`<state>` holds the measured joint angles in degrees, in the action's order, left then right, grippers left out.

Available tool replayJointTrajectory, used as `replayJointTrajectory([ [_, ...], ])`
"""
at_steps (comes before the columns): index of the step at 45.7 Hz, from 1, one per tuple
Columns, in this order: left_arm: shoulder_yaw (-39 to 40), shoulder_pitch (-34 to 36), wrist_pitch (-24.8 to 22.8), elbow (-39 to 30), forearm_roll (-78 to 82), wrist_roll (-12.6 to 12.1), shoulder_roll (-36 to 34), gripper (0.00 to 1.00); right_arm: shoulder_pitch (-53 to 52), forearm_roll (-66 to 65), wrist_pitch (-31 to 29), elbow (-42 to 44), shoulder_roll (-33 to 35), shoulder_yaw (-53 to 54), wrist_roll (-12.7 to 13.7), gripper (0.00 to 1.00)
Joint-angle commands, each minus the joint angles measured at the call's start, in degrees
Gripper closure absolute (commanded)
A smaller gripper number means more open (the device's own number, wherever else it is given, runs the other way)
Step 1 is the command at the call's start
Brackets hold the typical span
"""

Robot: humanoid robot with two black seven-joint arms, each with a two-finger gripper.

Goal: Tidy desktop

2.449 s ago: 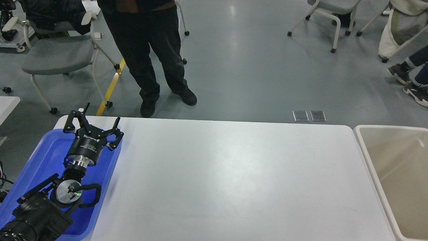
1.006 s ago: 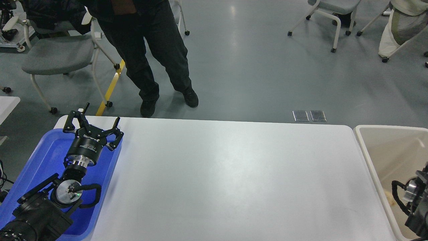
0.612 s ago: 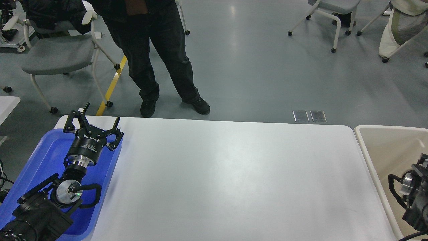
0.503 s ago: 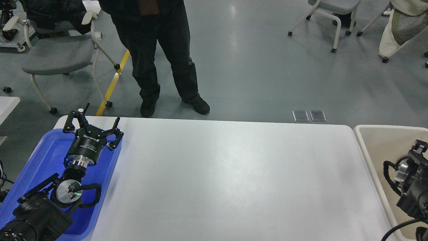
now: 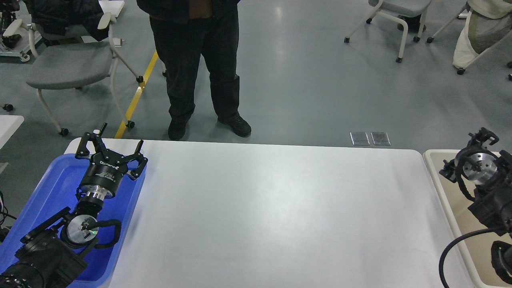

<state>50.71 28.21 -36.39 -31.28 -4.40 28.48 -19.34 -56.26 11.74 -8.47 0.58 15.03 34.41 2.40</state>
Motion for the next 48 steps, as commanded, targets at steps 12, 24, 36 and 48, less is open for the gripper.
replayJointTrajectory([
  [12, 0.0, 0.0, 0.0, 0.0, 0.0, 0.0, 0.0, 0.00, -0.3, 2.1, -24.6, -17.5, -5.4, 2.2, -0.4, 0.00],
  [24, 0.0, 0.0, 0.0, 0.0, 0.0, 0.0, 0.0, 0.00, 2.5, 2.1, -27.4, -17.5, -12.7, 2.1, -0.5, 0.00],
  [36, 0.0, 0.0, 0.0, 0.0, 0.0, 0.0, 0.0, 0.00, 5.5, 2.1, -27.8, -17.5, -14.8, 1.6, -0.5, 0.00],
  [48, 0.0, 0.0, 0.0, 0.0, 0.0, 0.0, 0.0, 0.00, 7.9, 2.1, -28.5, -17.5, -14.9, 1.4, -0.5, 0.00],
])
